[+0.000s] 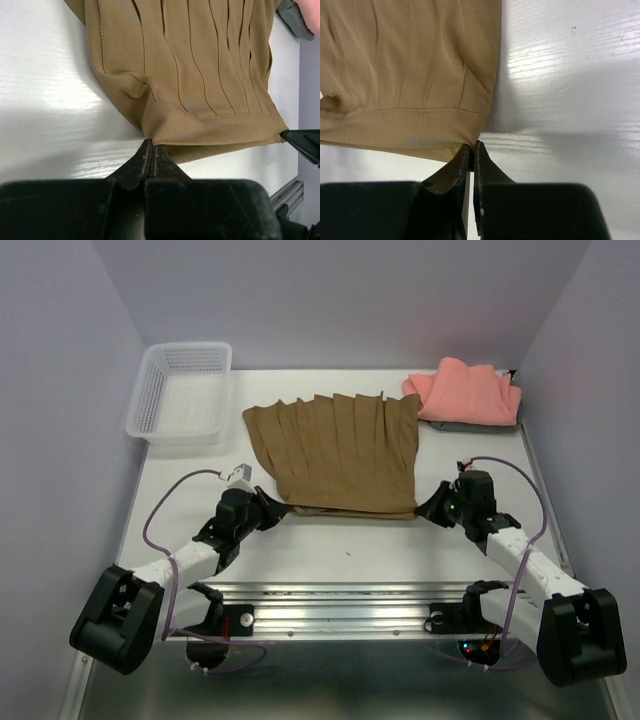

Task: Fold and stack the skirts
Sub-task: Flatten the skirt out

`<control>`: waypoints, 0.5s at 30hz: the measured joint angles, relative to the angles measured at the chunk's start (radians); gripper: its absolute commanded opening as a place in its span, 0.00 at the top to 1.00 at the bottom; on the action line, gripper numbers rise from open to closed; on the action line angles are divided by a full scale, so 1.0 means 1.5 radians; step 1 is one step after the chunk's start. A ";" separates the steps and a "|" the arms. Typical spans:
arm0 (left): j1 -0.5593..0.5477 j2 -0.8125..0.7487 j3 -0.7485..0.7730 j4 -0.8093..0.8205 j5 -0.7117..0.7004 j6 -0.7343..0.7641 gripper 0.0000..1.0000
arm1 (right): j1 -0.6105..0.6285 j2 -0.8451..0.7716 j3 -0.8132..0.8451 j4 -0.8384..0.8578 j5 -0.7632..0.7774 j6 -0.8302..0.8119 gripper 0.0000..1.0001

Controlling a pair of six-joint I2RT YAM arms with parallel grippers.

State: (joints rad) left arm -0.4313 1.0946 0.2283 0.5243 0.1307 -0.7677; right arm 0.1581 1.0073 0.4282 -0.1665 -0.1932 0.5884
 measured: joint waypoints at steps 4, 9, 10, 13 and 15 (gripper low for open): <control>-0.001 -0.036 0.008 -0.033 0.004 0.000 1.00 | 0.000 -0.018 0.018 -0.027 0.000 -0.011 0.99; -0.006 -0.167 0.104 -0.113 -0.021 0.028 1.00 | 0.000 -0.136 0.101 -0.041 0.004 -0.053 0.99; -0.007 -0.204 0.131 -0.122 -0.027 0.039 1.00 | 0.000 -0.167 0.125 -0.032 -0.004 -0.066 0.99; -0.010 -0.291 0.202 -0.123 -0.038 0.069 1.00 | 0.000 -0.242 0.200 0.000 -0.033 -0.082 0.99; -0.013 -0.346 0.260 -0.124 -0.033 0.096 1.00 | 0.000 -0.275 0.244 0.019 -0.068 -0.092 0.99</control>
State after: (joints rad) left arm -0.4503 0.5758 0.6178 0.3389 0.0814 -0.6243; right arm 0.1585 0.5953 0.7937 -0.1383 -0.2951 0.4507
